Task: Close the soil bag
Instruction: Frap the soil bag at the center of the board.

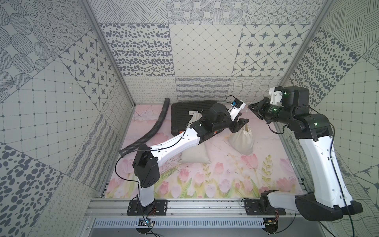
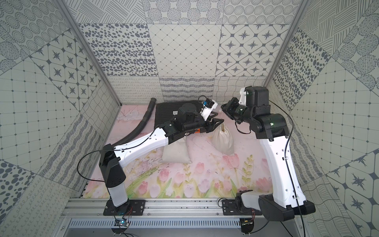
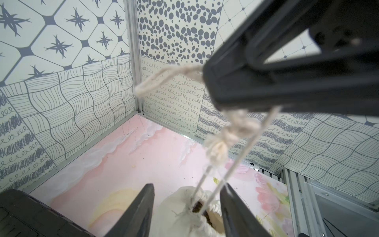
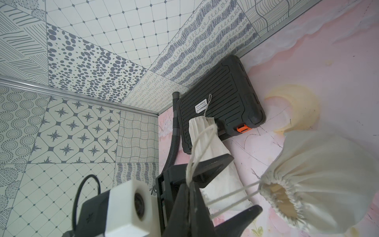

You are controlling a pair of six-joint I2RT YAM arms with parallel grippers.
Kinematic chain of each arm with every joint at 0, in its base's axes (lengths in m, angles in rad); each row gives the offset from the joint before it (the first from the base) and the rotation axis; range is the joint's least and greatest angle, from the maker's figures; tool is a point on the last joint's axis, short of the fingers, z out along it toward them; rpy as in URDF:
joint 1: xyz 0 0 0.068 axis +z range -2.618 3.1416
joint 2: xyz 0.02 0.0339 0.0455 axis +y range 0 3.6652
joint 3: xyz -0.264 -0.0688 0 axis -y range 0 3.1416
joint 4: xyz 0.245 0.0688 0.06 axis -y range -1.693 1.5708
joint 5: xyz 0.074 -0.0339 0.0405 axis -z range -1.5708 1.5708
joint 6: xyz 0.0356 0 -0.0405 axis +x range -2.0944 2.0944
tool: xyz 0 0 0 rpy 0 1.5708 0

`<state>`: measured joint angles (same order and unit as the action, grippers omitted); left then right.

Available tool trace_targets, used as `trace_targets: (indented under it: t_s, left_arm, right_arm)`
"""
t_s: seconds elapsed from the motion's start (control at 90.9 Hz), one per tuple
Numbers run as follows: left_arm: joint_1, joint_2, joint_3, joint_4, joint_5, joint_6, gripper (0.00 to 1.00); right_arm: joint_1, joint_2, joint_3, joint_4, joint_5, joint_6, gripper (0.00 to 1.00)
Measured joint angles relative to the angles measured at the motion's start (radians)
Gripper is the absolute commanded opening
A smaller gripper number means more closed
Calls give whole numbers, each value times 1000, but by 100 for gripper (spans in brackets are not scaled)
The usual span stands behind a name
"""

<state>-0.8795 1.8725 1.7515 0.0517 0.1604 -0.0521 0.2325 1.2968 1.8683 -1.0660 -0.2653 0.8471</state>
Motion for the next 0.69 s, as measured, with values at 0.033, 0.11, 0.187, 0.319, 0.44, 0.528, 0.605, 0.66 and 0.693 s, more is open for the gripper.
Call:
trace_targets:
  t_s: [0.033, 0.11, 0.187, 0.319, 0.44, 0.528, 0.605, 0.66, 0.693]
  left_arm:
    - [0, 6, 1, 3, 6, -5, 54]
    - [0, 17, 1, 10, 20, -13, 49]
    - [0, 29, 1, 11, 29, -24, 34]
    - [-1, 47, 1, 13, 41, -31, 18]
    - [-1, 53, 0, 19, 44, -29, 11]
    - [-2, 53, -8, 34, 45, -30, 10]
    - [-4, 54, -18, 58, 45, -29, 10]
    - [-8, 56, -25, 79, 45, -30, 11]
    - [-10, 58, -28, 92, 45, -30, 12]
  right_arm:
    - [0, 0, 3, -1, 0, 3, 0]
    - [0, 1, 11, -6, -3, 8, 0]
    - [0, 5, 23, -12, -7, 11, 0]
    - [2, 7, 26, -18, -13, 14, 0]
    - [2, 11, 32, -31, -12, 15, 0]
    - [2, 23, 55, -48, -10, 14, 0]
    - [2, 42, 90, -71, -6, 14, 0]
    - [2, 59, 120, -93, -3, 14, 0]
    - [2, 70, 140, -107, -3, 14, 0]
